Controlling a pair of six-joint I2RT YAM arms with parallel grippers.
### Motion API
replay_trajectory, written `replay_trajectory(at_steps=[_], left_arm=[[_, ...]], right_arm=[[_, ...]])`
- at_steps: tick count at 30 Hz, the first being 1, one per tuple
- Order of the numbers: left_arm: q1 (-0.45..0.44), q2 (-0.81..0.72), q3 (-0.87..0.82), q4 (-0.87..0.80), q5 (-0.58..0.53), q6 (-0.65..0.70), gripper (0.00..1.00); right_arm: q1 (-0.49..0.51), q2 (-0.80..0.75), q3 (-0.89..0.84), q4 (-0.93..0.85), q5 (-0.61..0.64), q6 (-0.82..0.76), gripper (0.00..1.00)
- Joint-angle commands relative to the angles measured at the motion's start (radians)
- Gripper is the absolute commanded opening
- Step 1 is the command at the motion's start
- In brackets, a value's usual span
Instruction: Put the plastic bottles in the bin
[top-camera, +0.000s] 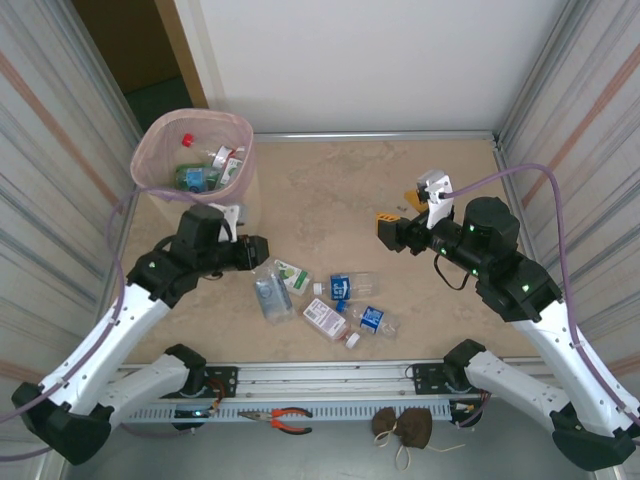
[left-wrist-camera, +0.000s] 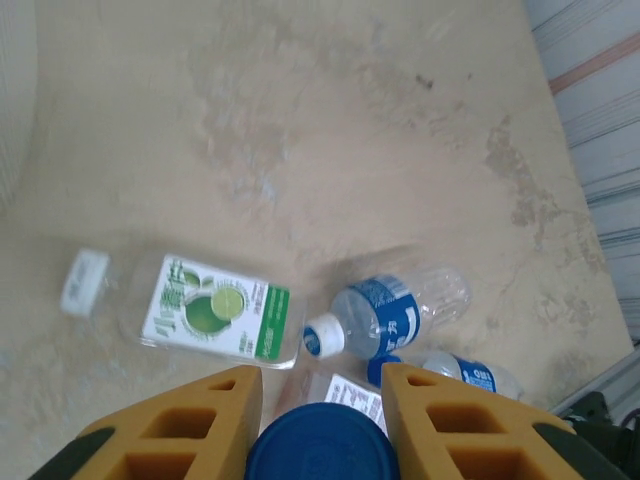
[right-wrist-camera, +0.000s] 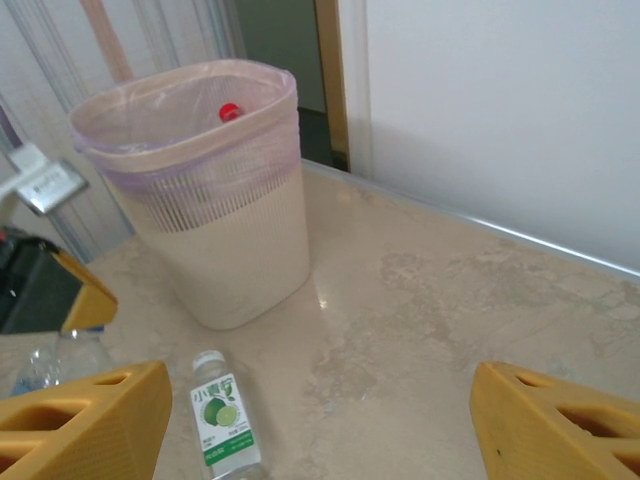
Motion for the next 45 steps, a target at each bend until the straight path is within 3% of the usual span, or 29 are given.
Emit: replay_trajectory(at_steps=[1,6,8,16,19,23,26,37,45], left_arm=[[0.018,0.038,0.131,-0.055,-0.053,0.199,0.08],[0.163,0.121,0.333,-0.052,0.031,0.240,0.04],[0.218,0.143,0.396,-0.030,0.044,0.213,0.00],[0.377,0.250,0.580,0.120,0.075,0.086,0.00],[0.430,0.307,0.636,0.134,0.017,-0.010,0.00],[0.435,0.354,0.656,0.158,-0.183,-0.129,0.00],[0.454,0.392,0.664,0.183,-0.272,-0.191,0.00],[0.607,0.568,0.756,0.246,-0.169,-0.392,0.00],[0.610,0.661,0.742,0.284,-0.245,-0.484,0.00]], right_arm=[[-0.004,-0.008,0.047,-0.001,0.009,0.008,0.77],[-0.004,-0.002,0.070,-0.001,0.004,0.007,0.76],[-0.004,0.001,0.080,-0.003,-0.001,0.008,0.75],[-0.001,0.020,0.123,-0.011,-0.007,0.012,0.74],[0.002,0.036,0.142,-0.015,-0.013,0.012,0.73],[0.007,0.051,0.151,-0.012,-0.013,0.011,0.73],[0.011,0.065,0.156,-0.003,-0.013,0.013,0.73],[0.015,0.118,0.189,0.007,-0.009,0.003,0.73],[0.016,0.153,0.200,0.017,0.001,-0.015,0.74]])
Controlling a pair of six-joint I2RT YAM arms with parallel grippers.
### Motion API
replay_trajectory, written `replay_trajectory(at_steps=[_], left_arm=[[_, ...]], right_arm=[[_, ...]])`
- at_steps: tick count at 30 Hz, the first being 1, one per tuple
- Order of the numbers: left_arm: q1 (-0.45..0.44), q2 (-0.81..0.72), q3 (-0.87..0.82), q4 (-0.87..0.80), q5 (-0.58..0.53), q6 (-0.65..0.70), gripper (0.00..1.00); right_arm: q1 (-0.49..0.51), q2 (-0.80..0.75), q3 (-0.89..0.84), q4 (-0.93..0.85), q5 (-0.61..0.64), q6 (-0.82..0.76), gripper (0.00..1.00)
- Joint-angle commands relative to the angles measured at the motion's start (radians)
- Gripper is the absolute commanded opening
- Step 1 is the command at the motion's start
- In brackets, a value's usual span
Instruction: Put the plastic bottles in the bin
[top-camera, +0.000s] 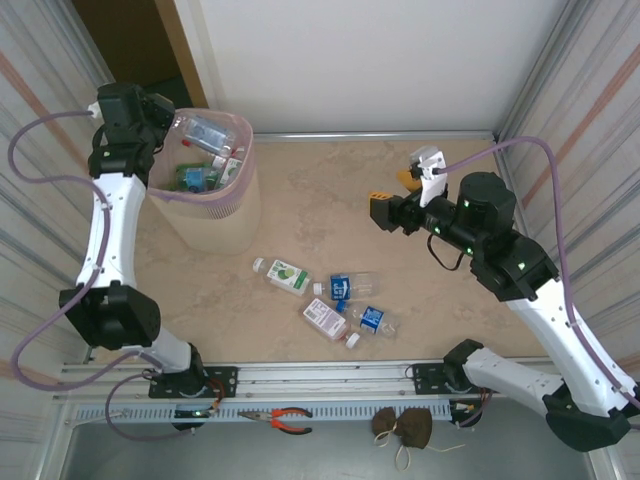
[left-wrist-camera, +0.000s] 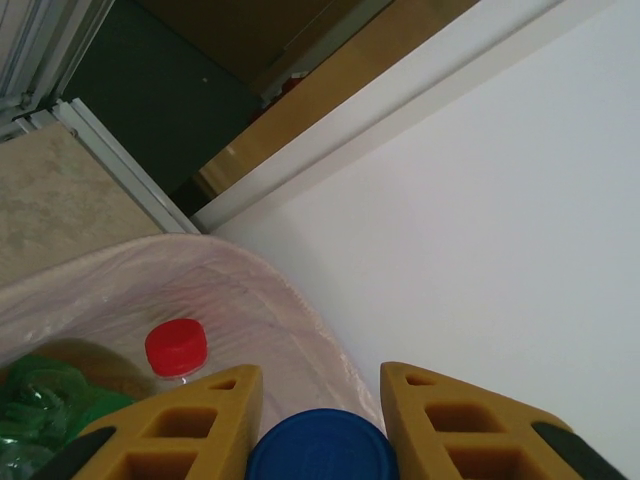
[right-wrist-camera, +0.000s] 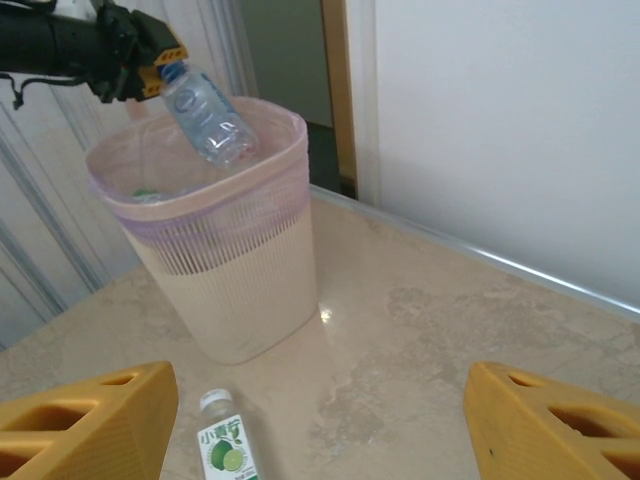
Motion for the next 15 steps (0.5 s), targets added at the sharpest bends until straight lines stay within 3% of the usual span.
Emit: replay_trajectory(at_steps=[1,9,15], left_arm=[[0.006,0.044,0.023,0.048,-0.043,-0.089,0.00],[-0.013,0.150,0.058,0.028,-0.133,-0.132,0.00],[-0.077,0.207,0.047,0.013,-0.175,-0.145,0.02]], right_arm=[[0.007,0.013,0.031,0.019,0.008,-0.017,0.74],[0.002,0.016,0.028,0.018,0.019,-0.032,0.76],[-0.015,0.013,0.017,0.018,0.016,-0.036,0.76]])
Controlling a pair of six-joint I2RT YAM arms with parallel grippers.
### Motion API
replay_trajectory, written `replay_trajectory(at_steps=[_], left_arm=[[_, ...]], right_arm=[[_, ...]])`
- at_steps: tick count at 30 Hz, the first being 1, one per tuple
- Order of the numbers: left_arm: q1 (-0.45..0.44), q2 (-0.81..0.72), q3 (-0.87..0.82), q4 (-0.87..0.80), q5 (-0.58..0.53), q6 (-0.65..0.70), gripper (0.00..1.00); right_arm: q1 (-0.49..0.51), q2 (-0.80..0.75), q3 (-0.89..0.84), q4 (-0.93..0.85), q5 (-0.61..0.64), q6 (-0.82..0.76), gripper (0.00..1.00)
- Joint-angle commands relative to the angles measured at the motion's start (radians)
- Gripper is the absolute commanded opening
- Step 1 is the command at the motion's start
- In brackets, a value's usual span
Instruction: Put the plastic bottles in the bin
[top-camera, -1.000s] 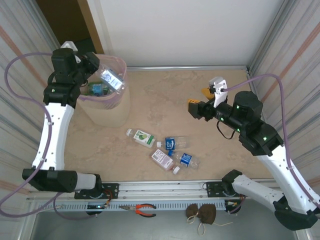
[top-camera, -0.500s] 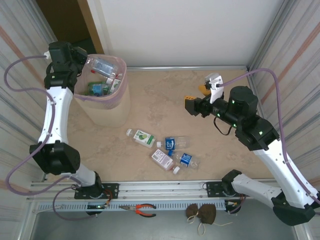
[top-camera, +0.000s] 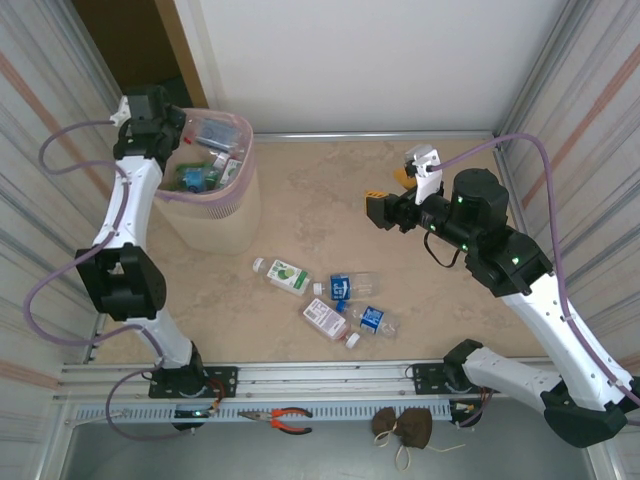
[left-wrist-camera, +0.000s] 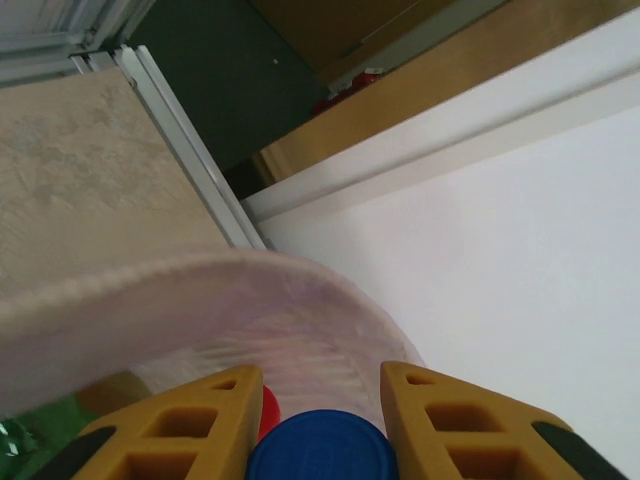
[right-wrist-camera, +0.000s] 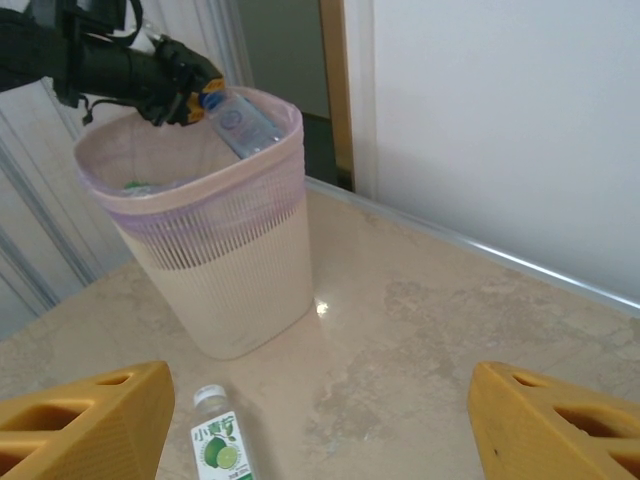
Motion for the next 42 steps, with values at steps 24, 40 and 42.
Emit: replay_trajectory(at_steps=[24,40,42], left_arm=[[-0.031,-0.148,-0.039,-0.078,-0.085,0.098,0.64],[-0.064,0.062,0.128,-0.079,0.350,0.194,0.25],[-0.068,0.071,0.107,-0.100,0.351,0.200,0.23]], right_arm=[[-0.019,-0.027,0.019,0.006,-0.010,-0.017,0.76],[-0.019,-0.022,0.006,0.017,-0.012,-0.015,0.76],[-0.019,-0.023,0.001,0.017,-0.010,-0.016,0.76]])
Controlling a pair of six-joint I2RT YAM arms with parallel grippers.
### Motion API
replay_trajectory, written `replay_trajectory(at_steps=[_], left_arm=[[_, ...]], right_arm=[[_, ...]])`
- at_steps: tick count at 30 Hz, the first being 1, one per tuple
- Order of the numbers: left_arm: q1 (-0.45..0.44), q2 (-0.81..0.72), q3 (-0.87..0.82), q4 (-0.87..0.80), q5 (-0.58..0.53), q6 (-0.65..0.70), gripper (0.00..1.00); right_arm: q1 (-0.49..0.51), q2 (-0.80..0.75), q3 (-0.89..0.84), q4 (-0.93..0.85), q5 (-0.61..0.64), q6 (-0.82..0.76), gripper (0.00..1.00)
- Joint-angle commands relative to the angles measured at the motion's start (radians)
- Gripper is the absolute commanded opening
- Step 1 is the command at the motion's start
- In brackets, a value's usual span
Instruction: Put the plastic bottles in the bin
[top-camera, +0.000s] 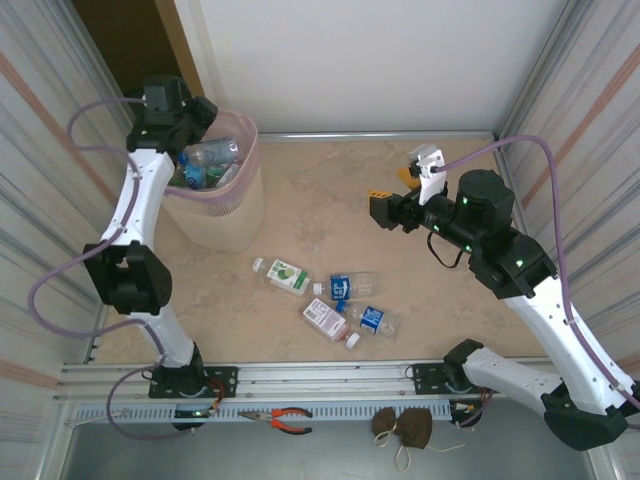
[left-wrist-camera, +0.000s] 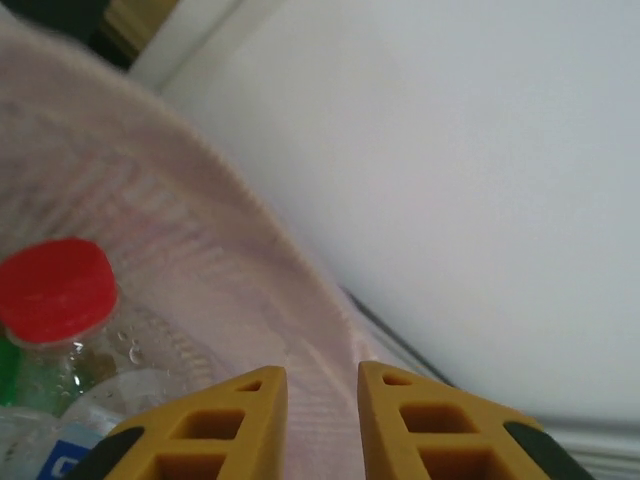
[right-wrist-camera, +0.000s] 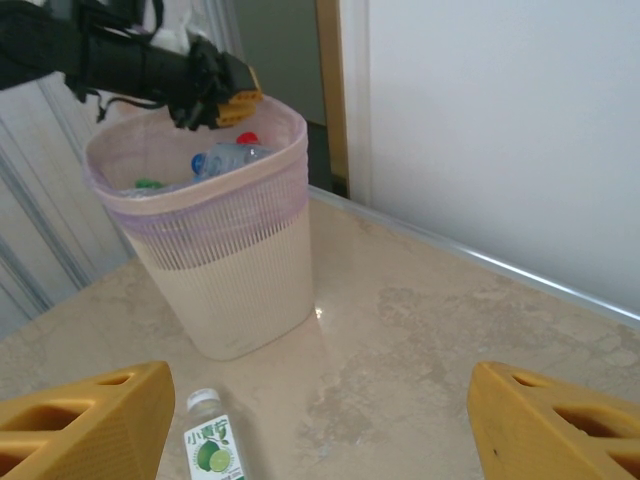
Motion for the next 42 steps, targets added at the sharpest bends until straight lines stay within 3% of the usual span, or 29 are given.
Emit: replay_trajectory(at_steps=[1,7,16,22,31,37,42], left_arm=[[-0.004,0.011,-0.024,-0.042,0.062,0.030,0.23],[0.001,-0.047,-0.152,-0.049,0.013,0.065,0.21],[0.004,-0.110,-0.084,-0.113,-0.073,0.168,0.24],[0.003,-0.168,-0.062,-0.075,0.021,0.249,0.30],[-0.001,-0.292,-0.168,-0.041,0.177,0.312,0.32],[-0.001,-0.404,-0.282,-0.032,0.215,0.302,0.32],[-0.002,-0.493,-0.379,-0.039,0.223,0.291,0.33]], right_arm=[[-0.008,-0.009,-0.001,0.017,-0.006,-0.003,0.76],[-0.008,-0.006,0.000,0.020,-0.010,0.003,0.76],[-0.008,0.003,0.011,0.007,-0.009,0.017,0.76],[-0.012,0.022,0.011,-0.036,0.018,0.068,0.76],[-0.022,0.088,0.022,-0.171,0.033,0.175,0.76],[-0.037,0.131,0.010,-0.311,0.056,0.357,0.78],[-0.071,0.152,-0.030,-0.419,0.089,0.693,0.80]])
